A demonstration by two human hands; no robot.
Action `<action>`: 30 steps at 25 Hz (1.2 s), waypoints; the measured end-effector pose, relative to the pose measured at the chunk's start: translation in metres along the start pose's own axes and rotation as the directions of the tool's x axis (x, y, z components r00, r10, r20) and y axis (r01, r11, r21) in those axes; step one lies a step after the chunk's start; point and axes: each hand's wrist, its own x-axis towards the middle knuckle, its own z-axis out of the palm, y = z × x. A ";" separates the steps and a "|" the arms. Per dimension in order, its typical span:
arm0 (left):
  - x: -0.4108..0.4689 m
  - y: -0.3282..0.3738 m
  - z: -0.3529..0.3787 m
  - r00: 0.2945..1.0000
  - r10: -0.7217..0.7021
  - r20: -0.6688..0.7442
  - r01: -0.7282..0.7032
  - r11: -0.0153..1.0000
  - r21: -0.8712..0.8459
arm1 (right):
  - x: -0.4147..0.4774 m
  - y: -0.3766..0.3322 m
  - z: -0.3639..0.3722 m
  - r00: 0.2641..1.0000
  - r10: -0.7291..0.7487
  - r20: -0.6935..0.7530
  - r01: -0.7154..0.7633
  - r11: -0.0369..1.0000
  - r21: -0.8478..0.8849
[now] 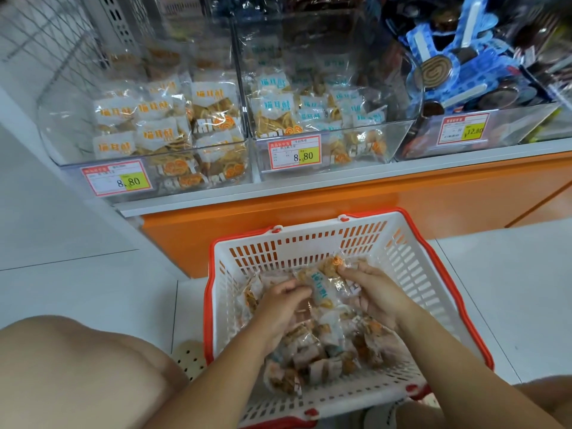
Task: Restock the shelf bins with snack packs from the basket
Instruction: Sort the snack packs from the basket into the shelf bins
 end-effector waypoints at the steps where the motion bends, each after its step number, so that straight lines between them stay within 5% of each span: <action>1: -0.002 0.000 0.000 1.000 -0.001 -0.009 0.001 1.000 -0.010 | -0.001 0.001 0.002 1.000 0.001 -0.004 -0.001 1.000 0.024; 8: -0.009 0.005 -0.005 0.999 0.043 -0.018 -0.045 0.994 -0.097 | -0.001 0.014 0.007 0.995 0.050 0.091 -0.065 0.982 0.175; 14: -0.006 0.006 -0.009 0.990 0.080 -0.118 -0.077 0.997 0.029 | -0.001 0.021 0.005 0.999 0.026 -0.041 -0.034 0.976 -0.215; 19: -0.004 0.004 -0.010 0.993 0.060 -0.098 -0.065 0.996 -0.055 | -0.001 0.020 0.005 0.998 -0.002 -0.068 -0.005 0.994 -0.109; 24: -0.001 0.002 -0.010 0.987 0.091 -0.133 -0.092 0.996 -0.006 | -0.003 0.018 0.008 0.999 0.038 -0.031 -0.043 0.981 -0.187; 30: -0.037 0.054 0.004 0.936 0.345 -0.066 -0.311 0.902 0.299 | -0.027 -0.033 0.030 0.971 -0.239 0.029 0.226 0.866 -0.446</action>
